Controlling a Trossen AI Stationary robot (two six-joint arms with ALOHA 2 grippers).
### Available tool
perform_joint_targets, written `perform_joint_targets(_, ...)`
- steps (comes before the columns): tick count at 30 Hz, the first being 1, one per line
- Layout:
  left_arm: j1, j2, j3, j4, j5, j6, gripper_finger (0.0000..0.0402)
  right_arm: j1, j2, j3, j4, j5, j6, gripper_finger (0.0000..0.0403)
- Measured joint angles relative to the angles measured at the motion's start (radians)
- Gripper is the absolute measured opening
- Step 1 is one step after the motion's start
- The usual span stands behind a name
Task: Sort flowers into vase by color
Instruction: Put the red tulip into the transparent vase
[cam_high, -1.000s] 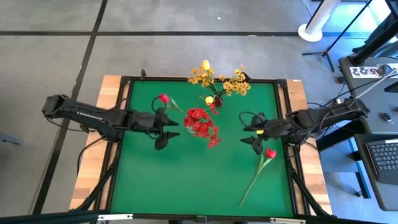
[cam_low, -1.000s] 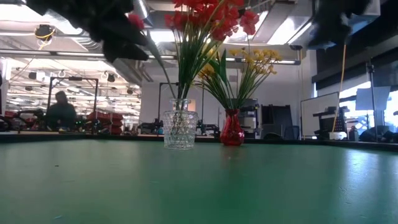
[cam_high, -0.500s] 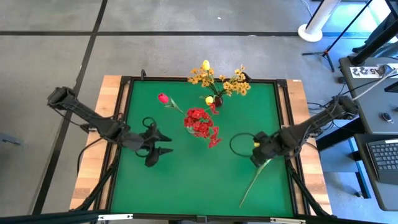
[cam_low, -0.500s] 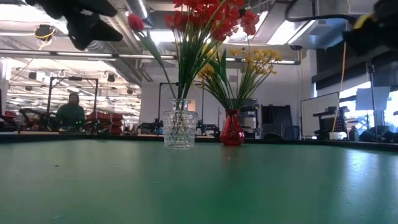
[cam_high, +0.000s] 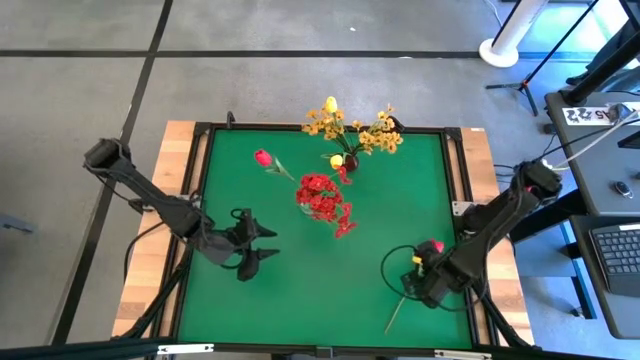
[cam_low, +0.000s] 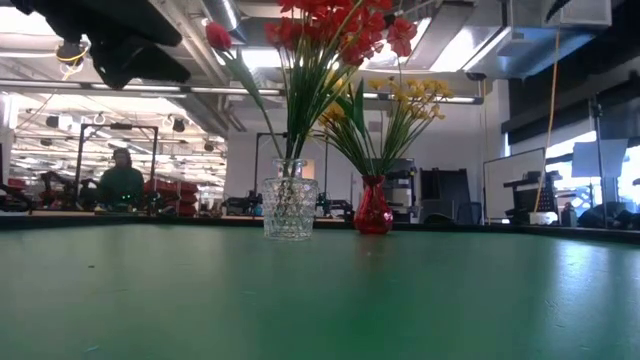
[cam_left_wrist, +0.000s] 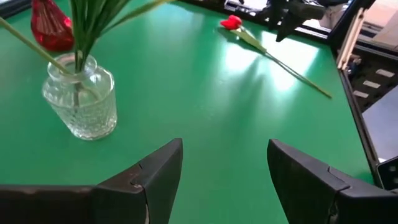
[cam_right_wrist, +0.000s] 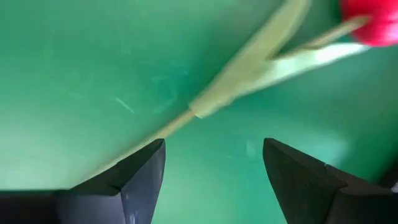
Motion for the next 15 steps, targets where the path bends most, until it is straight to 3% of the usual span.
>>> perform_joint_targets(8, -0.002, 0.056, 0.000, 0.038, 0.007, -0.015, 0.0229, -0.016, 0.021, -0.177, 0.285, -0.018, 0.081, 0.0270)
perform_joint_targets(15, -0.003, 0.057, 0.000, 0.038, 0.015, -0.023, 0.0229, -0.032, 0.020, -0.215, 0.280, 0.000, 0.123, 0.0254)
